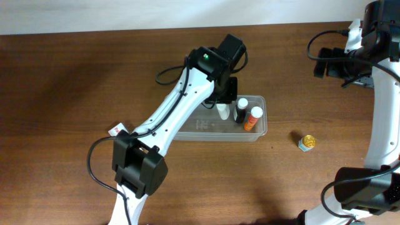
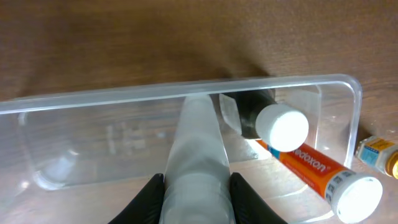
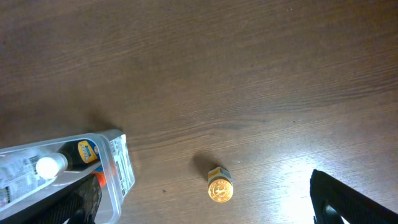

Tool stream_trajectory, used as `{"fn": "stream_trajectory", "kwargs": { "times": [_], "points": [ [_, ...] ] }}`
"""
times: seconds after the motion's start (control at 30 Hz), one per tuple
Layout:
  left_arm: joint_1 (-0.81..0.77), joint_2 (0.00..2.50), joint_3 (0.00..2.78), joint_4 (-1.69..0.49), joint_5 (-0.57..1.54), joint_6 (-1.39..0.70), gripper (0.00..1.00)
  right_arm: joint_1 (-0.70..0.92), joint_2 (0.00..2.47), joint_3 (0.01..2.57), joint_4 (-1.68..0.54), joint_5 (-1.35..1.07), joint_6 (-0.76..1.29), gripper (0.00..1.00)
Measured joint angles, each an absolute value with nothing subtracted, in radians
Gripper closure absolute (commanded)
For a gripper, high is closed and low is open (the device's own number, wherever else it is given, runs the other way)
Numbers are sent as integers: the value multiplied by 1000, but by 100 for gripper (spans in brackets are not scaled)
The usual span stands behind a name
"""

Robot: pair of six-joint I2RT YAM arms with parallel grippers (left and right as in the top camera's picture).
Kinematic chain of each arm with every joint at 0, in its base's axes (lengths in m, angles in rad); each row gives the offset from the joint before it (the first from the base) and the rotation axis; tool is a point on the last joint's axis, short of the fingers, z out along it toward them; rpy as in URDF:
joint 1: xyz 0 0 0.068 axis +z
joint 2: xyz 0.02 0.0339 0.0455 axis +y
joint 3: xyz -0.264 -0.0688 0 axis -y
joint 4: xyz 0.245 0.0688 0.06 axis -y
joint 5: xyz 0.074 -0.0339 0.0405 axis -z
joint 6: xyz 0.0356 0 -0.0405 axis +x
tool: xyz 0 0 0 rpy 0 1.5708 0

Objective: Pack container
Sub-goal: 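Lift the spray bottle and carry it over the container, then lower the spray bottle beside the brown bottle and release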

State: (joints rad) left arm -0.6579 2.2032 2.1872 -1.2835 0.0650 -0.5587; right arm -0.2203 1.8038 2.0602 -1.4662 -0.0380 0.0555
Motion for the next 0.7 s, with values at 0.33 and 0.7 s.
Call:
{"fn": "stream_trajectory", "kwargs": {
  "times": [0.33,0.7],
  "points": [
    [-660,2203,2110,-1212,89,-567,95,-220,1804,2060,-1466,-38,56,2],
    [-660,2203,2061,-1162,86,-569,84,-220,1804,2060,-1466,-38,56,2]
  ]
}}
